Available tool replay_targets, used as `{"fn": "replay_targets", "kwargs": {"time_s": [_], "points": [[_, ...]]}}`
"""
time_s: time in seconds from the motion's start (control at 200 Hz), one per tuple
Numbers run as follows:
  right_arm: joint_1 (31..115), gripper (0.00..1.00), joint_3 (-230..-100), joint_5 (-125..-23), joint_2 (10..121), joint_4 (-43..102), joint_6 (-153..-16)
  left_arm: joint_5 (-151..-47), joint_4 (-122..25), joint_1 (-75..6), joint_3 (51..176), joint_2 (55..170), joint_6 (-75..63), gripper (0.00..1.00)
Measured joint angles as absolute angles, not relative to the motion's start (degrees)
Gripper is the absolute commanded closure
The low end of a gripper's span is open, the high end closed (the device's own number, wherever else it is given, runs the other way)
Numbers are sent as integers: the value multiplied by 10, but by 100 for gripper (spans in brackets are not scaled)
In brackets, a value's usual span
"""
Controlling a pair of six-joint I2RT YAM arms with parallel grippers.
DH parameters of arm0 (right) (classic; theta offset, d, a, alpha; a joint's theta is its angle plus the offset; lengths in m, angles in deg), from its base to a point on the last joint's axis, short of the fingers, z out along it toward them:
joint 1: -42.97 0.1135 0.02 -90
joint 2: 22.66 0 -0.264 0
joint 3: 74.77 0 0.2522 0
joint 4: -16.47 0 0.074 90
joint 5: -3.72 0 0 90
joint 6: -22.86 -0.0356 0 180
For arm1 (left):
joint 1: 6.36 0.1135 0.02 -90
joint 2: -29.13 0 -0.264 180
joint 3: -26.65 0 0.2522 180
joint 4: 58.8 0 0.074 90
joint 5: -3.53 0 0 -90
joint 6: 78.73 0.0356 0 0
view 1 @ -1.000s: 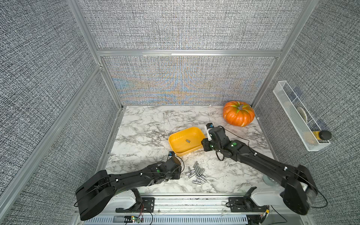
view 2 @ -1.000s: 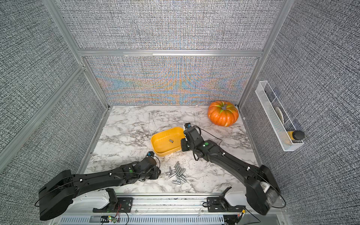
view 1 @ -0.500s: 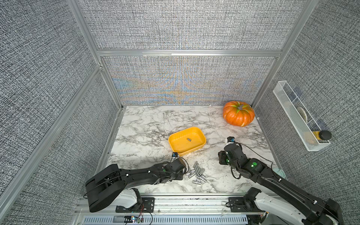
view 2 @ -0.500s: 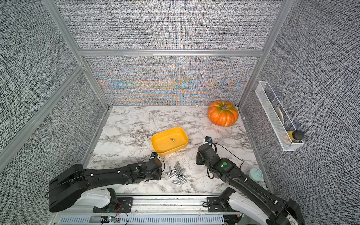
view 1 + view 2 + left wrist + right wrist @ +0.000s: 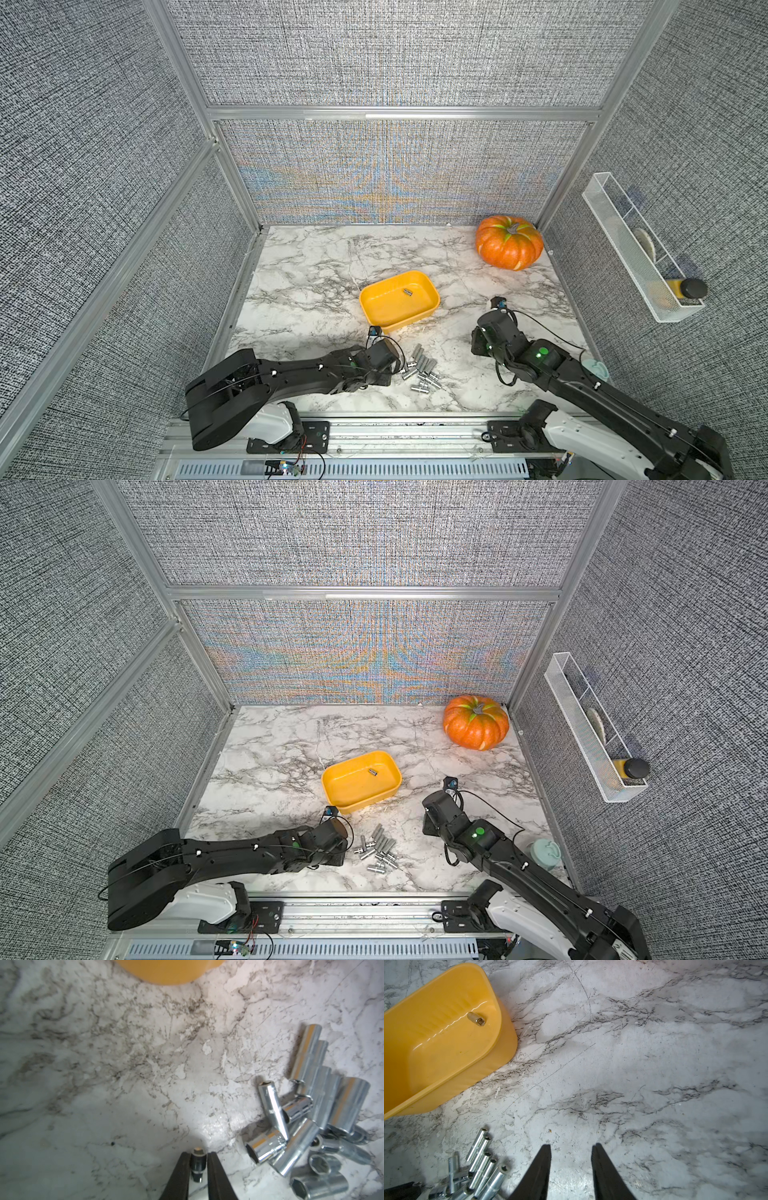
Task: Put the socket on the desktop into the storage box
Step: Pick up the socket head at the center of the board, then place the socket head in the storage box.
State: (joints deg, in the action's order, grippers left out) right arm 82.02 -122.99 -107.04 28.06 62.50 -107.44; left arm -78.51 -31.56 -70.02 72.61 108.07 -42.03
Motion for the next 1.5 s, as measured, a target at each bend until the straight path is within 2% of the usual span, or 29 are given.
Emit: {"fn": "replay_targets", "kwargs": {"time_s": [0.28, 0.611, 0.831, 1.086, 1.276, 1.406, 1.501], "points": [[823, 61, -1230, -1084, 287, 643, -1092, -774, -290, -709, 741, 1092, -411, 79], [825, 61, -1232, -1094, 294, 650, -1103, -761, -274, -711, 764, 1110, -393, 89], [827, 61, -1232, -1091, 292, 649, -1103, -758, -230, -711, 785, 1058, -371, 91], [827, 60, -1230, -1073, 285, 634, -1086, -730, -192, -679, 899, 1001, -320, 90], [829, 60, -1229, -1057, 288, 616, -1076, -747, -200, -574, 1009, 1093, -255, 90], [831, 60, -1224, -1053, 290, 613, -1076, -775, -201, -533, 1070, 1181, -213, 90], [834, 60, -1219, -1051, 292, 611, -1077, -800, -195, -508, 1118, 1256, -186, 93]]}}
